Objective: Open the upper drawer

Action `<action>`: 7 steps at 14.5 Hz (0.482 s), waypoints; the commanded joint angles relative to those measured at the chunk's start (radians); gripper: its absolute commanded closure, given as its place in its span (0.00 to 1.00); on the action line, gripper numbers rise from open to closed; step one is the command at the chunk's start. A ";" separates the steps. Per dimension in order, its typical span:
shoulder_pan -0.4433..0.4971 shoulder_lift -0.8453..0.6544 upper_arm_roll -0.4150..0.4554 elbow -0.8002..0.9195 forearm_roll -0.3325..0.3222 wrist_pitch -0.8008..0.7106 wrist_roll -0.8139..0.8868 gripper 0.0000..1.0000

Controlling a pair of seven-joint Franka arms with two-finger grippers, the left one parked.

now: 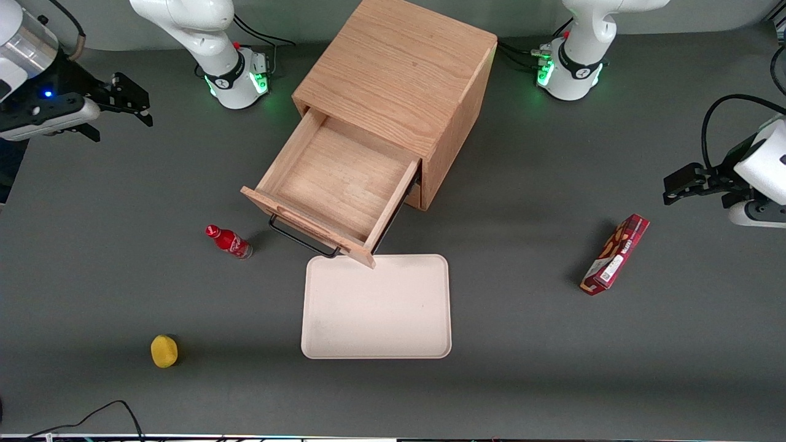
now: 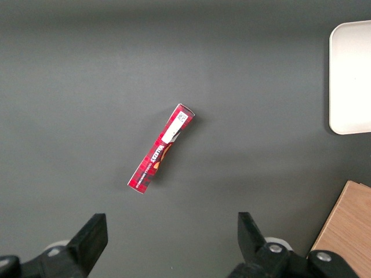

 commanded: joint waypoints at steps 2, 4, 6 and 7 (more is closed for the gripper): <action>0.170 0.059 -0.140 0.017 -0.020 0.000 0.106 0.00; 0.167 0.082 -0.134 0.043 -0.020 0.001 0.118 0.00; 0.128 0.089 -0.114 0.046 -0.017 0.008 0.118 0.00; 0.094 0.095 -0.088 0.048 -0.013 0.020 0.117 0.00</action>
